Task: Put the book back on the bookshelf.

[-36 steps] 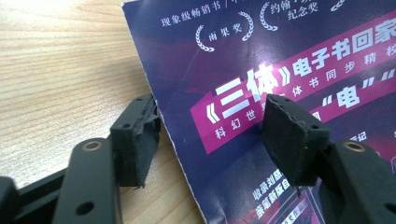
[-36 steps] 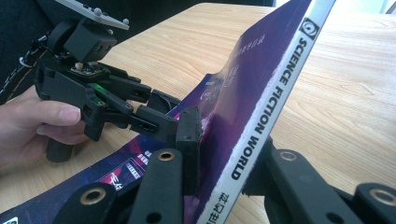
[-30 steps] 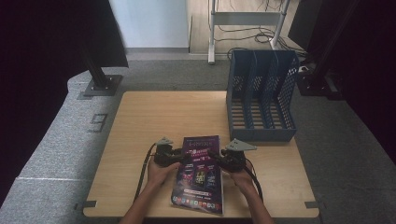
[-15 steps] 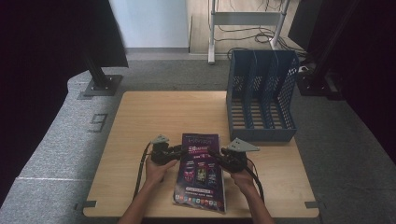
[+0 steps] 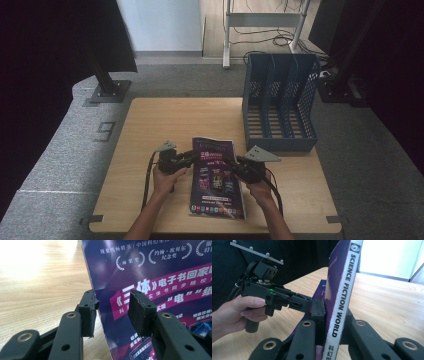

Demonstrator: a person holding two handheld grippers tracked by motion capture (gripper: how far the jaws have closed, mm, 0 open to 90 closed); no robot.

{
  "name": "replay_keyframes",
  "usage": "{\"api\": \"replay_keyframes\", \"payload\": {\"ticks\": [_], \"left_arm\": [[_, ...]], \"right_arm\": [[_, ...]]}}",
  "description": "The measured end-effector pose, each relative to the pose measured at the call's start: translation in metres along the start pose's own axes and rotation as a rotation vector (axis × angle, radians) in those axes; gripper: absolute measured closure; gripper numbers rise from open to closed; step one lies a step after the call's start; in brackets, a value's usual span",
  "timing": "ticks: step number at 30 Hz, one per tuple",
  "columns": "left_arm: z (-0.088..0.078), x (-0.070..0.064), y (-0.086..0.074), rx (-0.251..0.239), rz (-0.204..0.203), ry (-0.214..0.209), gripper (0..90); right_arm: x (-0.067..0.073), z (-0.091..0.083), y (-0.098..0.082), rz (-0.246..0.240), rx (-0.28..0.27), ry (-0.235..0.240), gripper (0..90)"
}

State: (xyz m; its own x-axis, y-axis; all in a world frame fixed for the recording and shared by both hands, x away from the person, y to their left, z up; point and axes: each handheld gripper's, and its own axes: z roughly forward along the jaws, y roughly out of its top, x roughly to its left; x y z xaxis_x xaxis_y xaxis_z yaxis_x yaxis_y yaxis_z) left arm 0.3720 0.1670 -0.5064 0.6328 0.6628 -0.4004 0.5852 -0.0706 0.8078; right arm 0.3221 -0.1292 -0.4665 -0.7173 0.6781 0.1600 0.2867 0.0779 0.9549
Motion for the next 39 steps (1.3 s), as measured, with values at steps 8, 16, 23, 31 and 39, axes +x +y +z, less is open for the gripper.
{"api": "replay_keyframes", "payload": {"ticks": [8, 16, 23, 31, 39], "left_arm": [[-0.007, -0.005, 0.007, -0.015, 0.015, -0.002, 57.1], [-0.014, -0.008, 0.013, -0.040, 0.031, -0.008, 56.5], [-0.013, -0.003, 0.012, -0.031, 0.026, -0.022, 48.7], [-0.002, 0.004, 0.009, -0.012, 0.001, -0.050, 30.7], [0.009, 0.002, 0.006, 0.015, 0.007, -0.108, 26.3]], "right_arm": [[0.001, -0.001, 0.005, -0.014, -0.016, -0.006, 80.9], [0.004, 0.001, 0.008, -0.013, -0.021, -0.003, 81.4], [0.005, -0.001, 0.010, 0.002, -0.058, 0.033, 81.7], [0.007, -0.004, 0.009, -0.009, -0.076, 0.048, 81.6], [0.007, -0.005, 0.008, -0.020, -0.078, 0.053, 81.6]]}}
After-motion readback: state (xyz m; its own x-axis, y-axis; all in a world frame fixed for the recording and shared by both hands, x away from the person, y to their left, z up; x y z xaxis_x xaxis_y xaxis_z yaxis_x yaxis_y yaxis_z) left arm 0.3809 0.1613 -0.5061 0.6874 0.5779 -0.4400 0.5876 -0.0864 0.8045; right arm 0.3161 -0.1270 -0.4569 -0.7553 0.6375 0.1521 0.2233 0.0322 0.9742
